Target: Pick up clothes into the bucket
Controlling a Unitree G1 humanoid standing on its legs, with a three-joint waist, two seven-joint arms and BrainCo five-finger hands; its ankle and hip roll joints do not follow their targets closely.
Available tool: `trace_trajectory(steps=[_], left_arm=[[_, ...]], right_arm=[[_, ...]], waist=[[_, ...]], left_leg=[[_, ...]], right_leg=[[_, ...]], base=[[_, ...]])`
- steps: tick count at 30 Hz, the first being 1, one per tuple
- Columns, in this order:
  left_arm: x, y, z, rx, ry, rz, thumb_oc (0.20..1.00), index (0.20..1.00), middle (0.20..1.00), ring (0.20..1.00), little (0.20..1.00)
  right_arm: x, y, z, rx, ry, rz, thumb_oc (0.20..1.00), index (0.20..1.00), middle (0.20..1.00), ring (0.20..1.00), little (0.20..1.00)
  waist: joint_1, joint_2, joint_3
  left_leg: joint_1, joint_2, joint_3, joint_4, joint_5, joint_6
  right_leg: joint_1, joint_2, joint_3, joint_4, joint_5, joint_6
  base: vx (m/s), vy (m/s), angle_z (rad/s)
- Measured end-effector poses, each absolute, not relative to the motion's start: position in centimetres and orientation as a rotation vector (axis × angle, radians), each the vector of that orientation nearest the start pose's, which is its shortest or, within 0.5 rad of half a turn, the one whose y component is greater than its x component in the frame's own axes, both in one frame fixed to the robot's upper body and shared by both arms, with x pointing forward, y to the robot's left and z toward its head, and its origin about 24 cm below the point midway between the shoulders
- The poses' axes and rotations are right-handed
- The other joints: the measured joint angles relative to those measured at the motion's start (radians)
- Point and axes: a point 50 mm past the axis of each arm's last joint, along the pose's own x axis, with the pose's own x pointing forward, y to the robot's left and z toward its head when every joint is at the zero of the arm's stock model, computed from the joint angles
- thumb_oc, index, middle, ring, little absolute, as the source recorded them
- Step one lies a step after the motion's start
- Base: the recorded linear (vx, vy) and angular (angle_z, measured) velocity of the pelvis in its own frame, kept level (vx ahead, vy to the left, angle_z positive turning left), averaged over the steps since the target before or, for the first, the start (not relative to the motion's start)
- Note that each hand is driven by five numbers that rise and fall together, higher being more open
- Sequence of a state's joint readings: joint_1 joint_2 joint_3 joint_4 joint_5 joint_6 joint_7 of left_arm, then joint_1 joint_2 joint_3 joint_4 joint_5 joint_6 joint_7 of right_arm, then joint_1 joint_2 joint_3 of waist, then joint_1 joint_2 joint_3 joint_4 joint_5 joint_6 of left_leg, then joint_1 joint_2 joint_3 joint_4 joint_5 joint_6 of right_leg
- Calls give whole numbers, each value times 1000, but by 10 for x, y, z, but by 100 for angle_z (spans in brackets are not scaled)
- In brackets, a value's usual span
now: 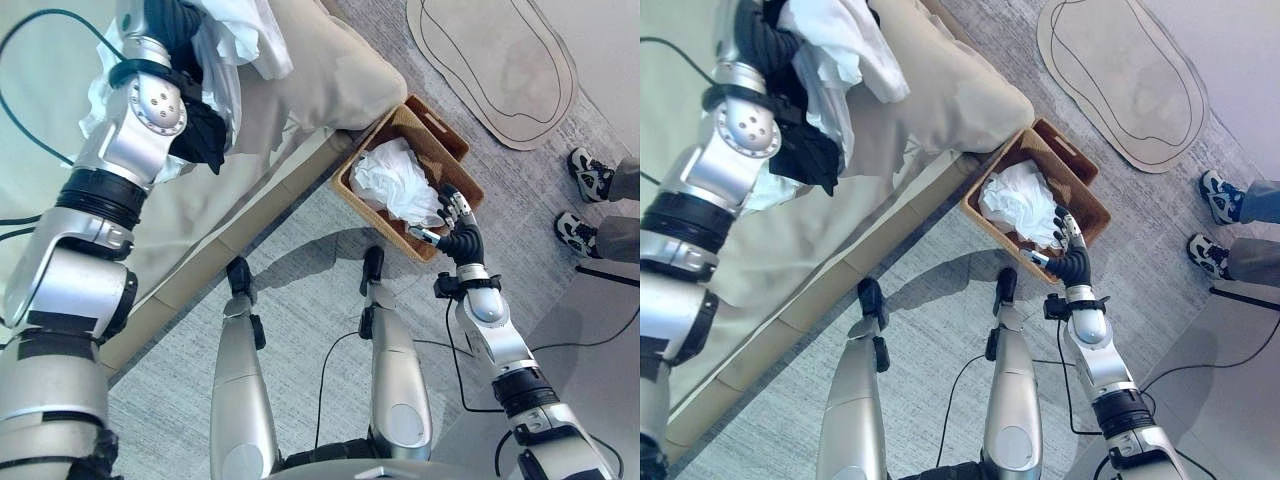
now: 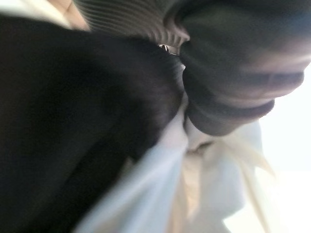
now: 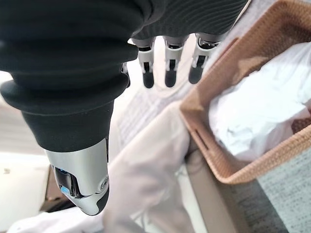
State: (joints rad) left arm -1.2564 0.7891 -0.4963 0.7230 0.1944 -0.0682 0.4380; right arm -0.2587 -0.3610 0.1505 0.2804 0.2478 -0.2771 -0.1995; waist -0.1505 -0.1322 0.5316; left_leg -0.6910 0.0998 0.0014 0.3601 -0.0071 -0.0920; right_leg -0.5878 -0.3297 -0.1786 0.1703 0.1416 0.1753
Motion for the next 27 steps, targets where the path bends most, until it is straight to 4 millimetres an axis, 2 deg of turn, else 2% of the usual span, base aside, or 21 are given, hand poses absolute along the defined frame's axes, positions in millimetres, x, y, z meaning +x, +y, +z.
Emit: trace_trajectory(steps=[4,15,17,20,22,25,26,27], left_arm=[[383,239,329,1124,-637,539,1000,1000,1000,1000,1000],[386,252,319,1181,-548,566,1000,1000,1000,1000,1000],[385,253,313,1184,-540,546,1000,1000,1000,1000,1000],[374,256,291,1058,-561,506,1000,1000,1000,1000,1000],[361,266,261,975,-528,481,1000,1000,1000,1000,1000],[352,270,227,933,-465,441,1000,1000,1000,1000,1000],[349,275,210,914,-411,426,1000,1000,1000,1000,1000],[345,276,205,895,-403,424,1000,1000,1000,1000,1000]], right_arm=[[299,-193,78,-111,-230,-67,1000,1000,1000,1000,1000],[299,-193,78,-111,-229,-67,1000,1000,1000,1000,1000],[299,-193,77,-111,-227,-67,1000,1000,1000,1000,1000],[298,-193,75,-108,-221,-68,1000,1000,1000,1000,1000],[297,-195,74,-101,-216,-82,1000,1000,1000,1000,1000],[294,-203,71,-94,-203,-121,1000,1000,1000,1000,1000],[294,-206,71,-91,-204,-132,1000,1000,1000,1000,1000],[294,-206,71,-86,-205,-137,1000,1000,1000,1000,1000]], waist=[[2,0,0],[3,-1,0],[3,-1,0],[4,-1,0],[12,0,-1],[37,2,-1],[64,3,-1],[68,4,-1]], left_leg=[[-3,1,-1,1,0,0],[-14,5,-4,8,-1,-1],[-13,6,-4,9,-1,-1],[-5,6,-2,7,-1,-1],[7,6,-2,6,-1,-1],[21,7,-1,1,-1,-1],[22,7,-3,1,-3,-3],[22,6,-3,2,-3,-3]], right_leg=[[-1,2,-1,0,0,0],[-4,6,-5,0,2,-2],[-4,6,-4,0,2,-2],[1,6,-3,-1,2,-3],[10,7,-1,-1,2,-3],[19,7,2,-2,1,-4],[23,7,-2,-1,0,-5],[24,6,-3,-1,0,-5]], base=[[0,0,0],[0,0,0],[0,0,0],[0,0,0],[-1,6,-4],[-1,1,-2],[-1,-3,4],[-5,-2,4]])
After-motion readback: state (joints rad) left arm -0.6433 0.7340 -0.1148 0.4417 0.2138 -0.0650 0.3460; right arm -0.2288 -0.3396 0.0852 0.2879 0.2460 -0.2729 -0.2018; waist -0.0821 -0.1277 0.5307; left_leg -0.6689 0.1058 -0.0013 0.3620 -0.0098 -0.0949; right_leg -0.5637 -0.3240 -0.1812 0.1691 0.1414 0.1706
